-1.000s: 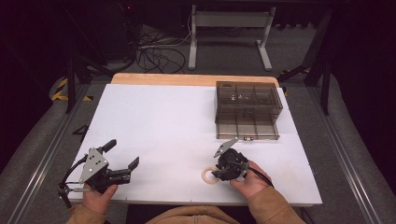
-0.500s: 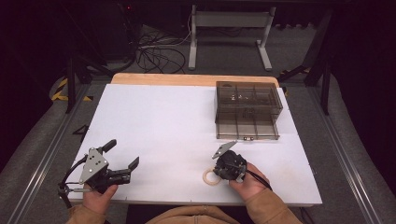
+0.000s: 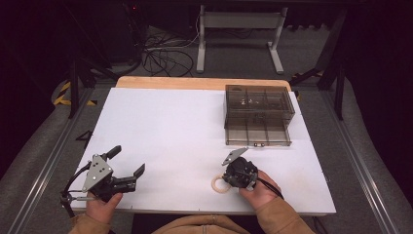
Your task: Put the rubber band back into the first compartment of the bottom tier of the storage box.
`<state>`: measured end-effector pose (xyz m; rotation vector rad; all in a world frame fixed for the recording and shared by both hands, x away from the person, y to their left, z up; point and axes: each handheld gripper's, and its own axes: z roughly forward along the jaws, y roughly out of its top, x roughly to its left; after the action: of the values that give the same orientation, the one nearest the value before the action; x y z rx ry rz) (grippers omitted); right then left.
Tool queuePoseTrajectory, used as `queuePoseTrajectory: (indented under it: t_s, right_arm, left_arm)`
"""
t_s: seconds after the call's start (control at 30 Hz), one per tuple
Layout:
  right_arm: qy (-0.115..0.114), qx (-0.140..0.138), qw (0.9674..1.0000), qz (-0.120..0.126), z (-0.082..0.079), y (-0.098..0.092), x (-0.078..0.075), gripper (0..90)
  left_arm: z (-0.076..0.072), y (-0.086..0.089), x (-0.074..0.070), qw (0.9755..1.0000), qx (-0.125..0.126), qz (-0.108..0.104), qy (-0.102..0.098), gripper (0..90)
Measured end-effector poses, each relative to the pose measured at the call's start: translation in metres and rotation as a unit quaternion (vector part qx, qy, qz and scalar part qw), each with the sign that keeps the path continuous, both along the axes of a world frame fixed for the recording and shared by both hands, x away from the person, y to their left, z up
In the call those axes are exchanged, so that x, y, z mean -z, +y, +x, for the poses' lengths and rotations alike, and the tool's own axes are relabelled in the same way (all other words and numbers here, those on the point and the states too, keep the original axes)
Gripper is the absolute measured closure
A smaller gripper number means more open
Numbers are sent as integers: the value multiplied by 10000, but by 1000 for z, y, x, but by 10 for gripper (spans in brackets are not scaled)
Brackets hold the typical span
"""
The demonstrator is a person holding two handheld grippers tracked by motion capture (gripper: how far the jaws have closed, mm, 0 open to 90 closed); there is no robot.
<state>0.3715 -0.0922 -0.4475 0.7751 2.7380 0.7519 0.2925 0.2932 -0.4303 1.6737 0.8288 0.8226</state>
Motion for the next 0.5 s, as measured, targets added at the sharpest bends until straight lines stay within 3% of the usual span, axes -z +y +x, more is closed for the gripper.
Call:
queuePoseTrajectory:
  t_s: [0.23, 0.5]
  right_arm:
    - [-270, -27, 9995, 187, -4, -5, -10, 852]
    - [-648, -78, 9962, 575, -9, -12, -23, 852]
  left_arm:
    - [0, 0, 0, 10000, 9, 5, -5, 54]
    - [0, -1, 0, 10000, 3, -7, -13, 54]
